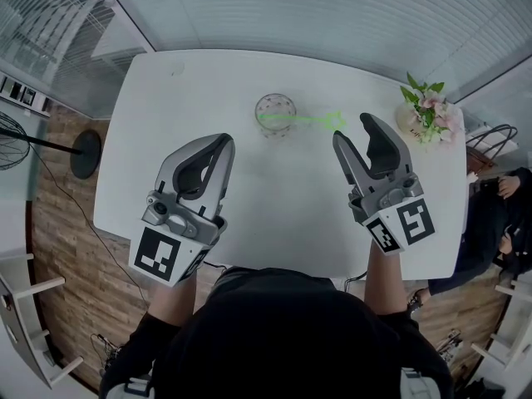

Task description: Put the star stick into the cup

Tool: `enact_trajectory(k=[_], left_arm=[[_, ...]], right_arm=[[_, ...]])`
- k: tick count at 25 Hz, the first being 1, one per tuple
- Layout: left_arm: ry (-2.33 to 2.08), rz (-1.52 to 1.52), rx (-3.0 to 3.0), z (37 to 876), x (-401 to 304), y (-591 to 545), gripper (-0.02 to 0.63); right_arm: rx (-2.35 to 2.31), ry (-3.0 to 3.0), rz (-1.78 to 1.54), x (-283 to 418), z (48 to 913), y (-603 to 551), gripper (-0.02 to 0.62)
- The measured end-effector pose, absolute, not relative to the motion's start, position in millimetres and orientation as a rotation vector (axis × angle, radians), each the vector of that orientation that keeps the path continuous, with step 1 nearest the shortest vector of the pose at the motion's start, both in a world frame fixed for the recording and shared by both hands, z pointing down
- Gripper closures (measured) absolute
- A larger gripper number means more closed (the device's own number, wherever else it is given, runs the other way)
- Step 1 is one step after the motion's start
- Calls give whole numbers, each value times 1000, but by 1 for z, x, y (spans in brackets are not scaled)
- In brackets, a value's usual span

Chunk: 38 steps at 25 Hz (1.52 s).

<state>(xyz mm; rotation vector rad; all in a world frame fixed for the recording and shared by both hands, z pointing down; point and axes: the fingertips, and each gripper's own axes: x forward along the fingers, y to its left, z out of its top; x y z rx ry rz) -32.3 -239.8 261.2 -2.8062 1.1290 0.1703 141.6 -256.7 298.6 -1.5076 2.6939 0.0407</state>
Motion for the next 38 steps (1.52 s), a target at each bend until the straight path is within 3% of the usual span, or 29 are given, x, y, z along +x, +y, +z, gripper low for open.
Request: enact_trajectory(k=[8, 33, 38], left_arm=[[1107, 184, -2815, 261, -26, -241, 592], [1064, 192, -2837, 261, -22, -245, 592], [1064, 197, -2834, 258, -25, -245, 592]], right_arm=[[-1483, 2708, 61, 138, 292, -247, 400], [-1495, 2685, 90, 136, 278, -237, 586], [-1492, 2677, 91, 133, 274, -236, 589]])
